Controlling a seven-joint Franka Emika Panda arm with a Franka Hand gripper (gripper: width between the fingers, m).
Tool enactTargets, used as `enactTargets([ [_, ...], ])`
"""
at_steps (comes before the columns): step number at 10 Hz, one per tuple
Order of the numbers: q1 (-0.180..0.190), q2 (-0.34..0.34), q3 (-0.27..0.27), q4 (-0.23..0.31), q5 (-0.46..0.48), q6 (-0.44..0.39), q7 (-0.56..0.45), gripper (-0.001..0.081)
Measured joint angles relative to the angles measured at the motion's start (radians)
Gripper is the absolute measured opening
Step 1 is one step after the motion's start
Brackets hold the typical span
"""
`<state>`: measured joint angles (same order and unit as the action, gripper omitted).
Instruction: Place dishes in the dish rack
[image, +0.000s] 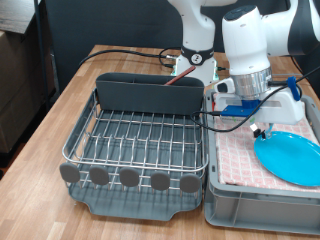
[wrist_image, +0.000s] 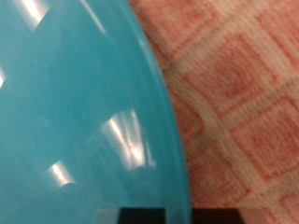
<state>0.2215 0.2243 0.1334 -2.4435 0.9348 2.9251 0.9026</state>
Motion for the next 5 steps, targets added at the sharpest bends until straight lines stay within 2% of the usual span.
enactTargets([
  [1,0.0,0.0,0.002,0.0,0.004,0.002,0.0,0.0087],
  [2,0.0,0.0,0.004,0.0,0.009,0.007,0.0,0.0022],
  [4,0.001,0.0,0.006,0.0,0.008,0.018,0.002,0.0022],
  [5,0.012,0.0,-0.009,-0.001,-0.038,0.019,0.037,0.0022],
])
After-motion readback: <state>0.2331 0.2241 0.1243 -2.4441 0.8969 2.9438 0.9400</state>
